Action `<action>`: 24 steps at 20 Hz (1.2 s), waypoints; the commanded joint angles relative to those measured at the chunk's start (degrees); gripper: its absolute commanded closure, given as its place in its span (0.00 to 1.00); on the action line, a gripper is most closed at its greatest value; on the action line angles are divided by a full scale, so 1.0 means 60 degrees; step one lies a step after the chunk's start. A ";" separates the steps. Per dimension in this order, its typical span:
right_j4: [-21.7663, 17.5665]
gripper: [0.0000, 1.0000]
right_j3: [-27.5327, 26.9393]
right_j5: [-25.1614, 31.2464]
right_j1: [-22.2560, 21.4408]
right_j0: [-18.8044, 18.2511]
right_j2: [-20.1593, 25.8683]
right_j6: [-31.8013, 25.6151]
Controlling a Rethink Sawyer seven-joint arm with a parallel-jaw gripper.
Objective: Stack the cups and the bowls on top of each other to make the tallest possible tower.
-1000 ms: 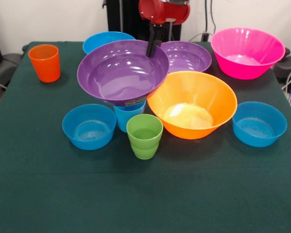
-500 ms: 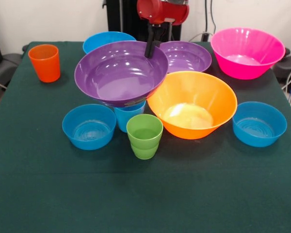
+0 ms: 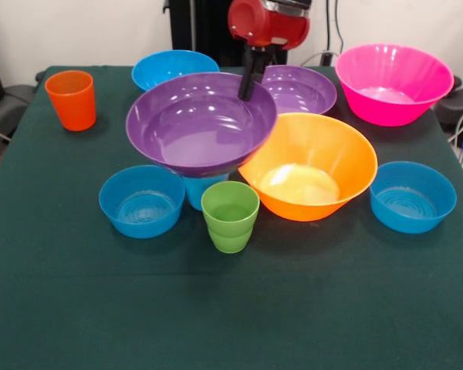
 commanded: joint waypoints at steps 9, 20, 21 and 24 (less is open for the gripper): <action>0.0500 1.00 -0.1092 0.0144 0.0753 0.0792 -0.0252 0.2073; 0.0563 1.00 -0.1036 0.0371 0.0703 0.0949 -0.0368 0.2128; 0.0566 1.00 -0.1037 0.0399 0.0695 0.0990 -0.0400 0.2140; 0.0582 1.00 -0.0984 0.0371 0.0664 0.1071 -0.0468 0.2195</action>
